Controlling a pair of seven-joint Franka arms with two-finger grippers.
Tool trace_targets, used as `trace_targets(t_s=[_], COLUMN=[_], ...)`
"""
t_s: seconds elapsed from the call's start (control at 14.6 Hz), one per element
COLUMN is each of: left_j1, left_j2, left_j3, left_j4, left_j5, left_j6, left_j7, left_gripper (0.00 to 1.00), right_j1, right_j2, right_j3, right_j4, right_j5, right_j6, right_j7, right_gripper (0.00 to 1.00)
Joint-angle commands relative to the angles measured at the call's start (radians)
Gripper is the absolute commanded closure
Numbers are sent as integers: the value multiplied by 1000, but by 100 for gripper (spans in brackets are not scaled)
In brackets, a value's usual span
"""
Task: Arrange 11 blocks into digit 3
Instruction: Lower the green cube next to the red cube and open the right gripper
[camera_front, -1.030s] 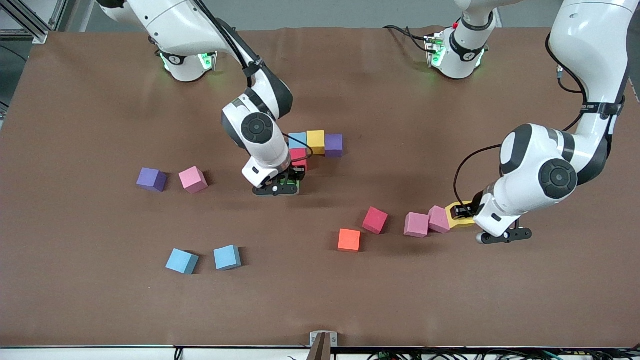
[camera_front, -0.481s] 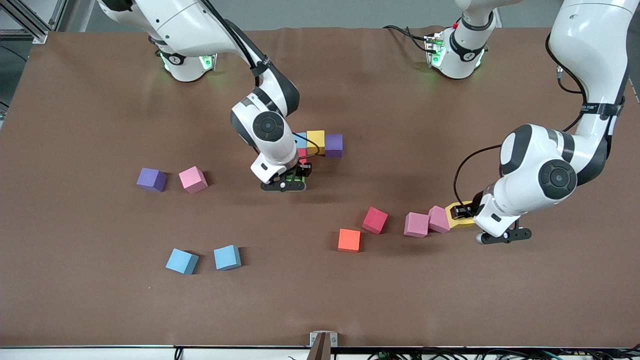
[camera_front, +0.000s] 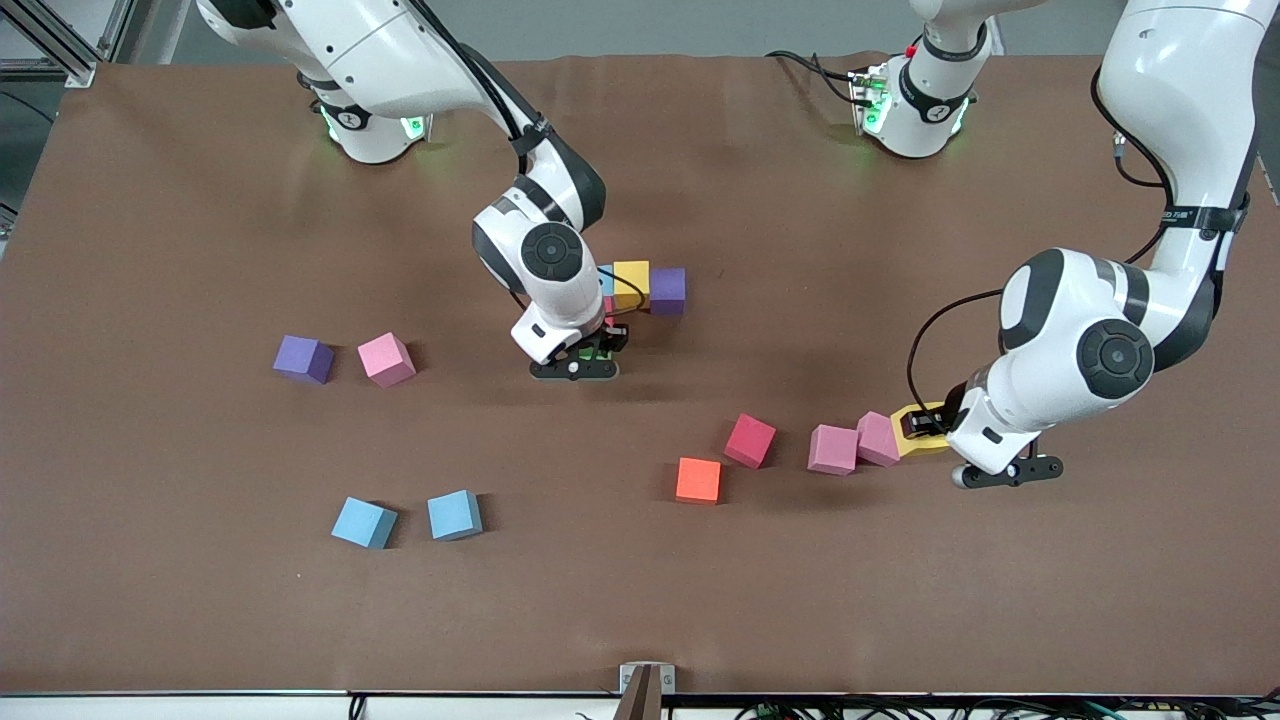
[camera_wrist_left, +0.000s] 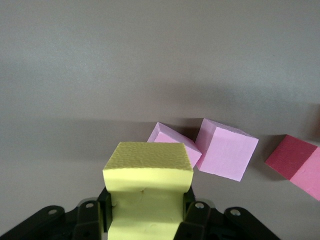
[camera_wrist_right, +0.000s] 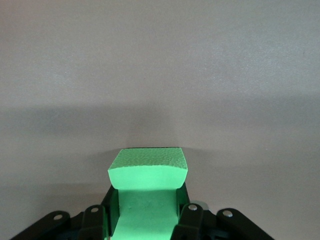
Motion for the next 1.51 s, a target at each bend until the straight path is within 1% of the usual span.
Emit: trace_targets(t_s=[0.0,0.34,0.76,1.44], left_j1=[-2,-2,-2,-2], left_j2=[13,15,15,15], left_j3=[-2,-2,-2,-2], left_j4=[26,26,26,26], left_j5=[23,41,41,41], left_j6=[-21,-21,-21,-21], left_j7=[-3,-3,-3,-1], left_gripper=[58,59,58,58], right_j1=[14,22,15,19], right_j2=[15,39,36,32], right_j3=[-9,-9,-9,-9], right_j4=[19,57,56,51], right_j5=[-28,-29,-58,-58], right_j6=[0,0,-12,-44], right_j7=[33,51,45,50], right_gripper=[99,99,99,99])
